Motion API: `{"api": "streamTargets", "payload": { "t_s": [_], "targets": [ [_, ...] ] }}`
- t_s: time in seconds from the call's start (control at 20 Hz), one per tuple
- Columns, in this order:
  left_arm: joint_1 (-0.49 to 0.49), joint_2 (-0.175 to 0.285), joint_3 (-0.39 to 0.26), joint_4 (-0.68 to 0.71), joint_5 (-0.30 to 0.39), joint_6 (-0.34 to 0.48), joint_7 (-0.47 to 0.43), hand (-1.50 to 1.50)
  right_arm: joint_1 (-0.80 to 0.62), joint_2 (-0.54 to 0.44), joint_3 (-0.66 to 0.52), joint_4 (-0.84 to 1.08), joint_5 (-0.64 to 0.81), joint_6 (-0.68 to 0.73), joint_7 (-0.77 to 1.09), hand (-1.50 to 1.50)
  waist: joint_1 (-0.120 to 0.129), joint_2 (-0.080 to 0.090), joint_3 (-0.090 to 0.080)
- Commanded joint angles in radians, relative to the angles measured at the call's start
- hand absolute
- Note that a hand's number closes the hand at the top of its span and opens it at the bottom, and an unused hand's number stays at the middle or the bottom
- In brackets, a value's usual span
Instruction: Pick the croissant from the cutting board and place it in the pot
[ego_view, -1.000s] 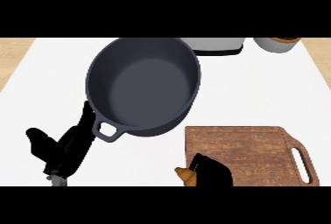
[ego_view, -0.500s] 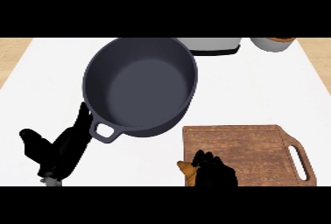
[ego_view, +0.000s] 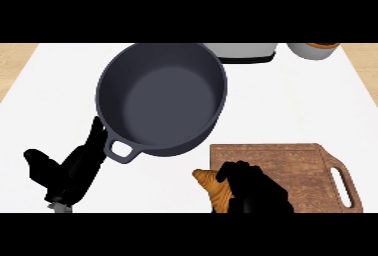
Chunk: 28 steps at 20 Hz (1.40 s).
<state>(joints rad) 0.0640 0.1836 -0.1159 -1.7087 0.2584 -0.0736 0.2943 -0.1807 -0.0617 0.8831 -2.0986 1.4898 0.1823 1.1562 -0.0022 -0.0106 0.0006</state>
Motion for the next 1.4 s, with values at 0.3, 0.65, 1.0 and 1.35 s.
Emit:
{"api": "streamTargets", "payload": {
  "t_s": [0.3,0.65,1.0,1.35],
  "targets": [
    [-0.064,-0.049,-0.062,0.020,-0.011,-0.009,0.023,0.00,-0.354,0.060,-0.135,-0.020,-0.201,0.054,0.232,1.50,0.028,0.013,-0.006],
    [-0.066,-0.046,-0.063,0.036,-0.007,-0.029,0.023,0.00,-0.578,0.061,-0.341,0.188,-0.403,0.039,0.220,1.50,0.034,0.015,-0.004],
    [-0.075,-0.069,-0.068,0.048,-0.018,-0.022,0.007,0.00,-0.862,0.061,-0.482,0.565,-0.544,-0.087,0.129,1.50,0.056,0.020,-0.004],
    [-0.080,-0.078,-0.071,0.056,-0.029,-0.025,0.002,0.00,-0.958,0.061,-0.520,0.943,-0.597,-0.308,-0.050,1.50,0.057,0.025,-0.003]
  ]
}}
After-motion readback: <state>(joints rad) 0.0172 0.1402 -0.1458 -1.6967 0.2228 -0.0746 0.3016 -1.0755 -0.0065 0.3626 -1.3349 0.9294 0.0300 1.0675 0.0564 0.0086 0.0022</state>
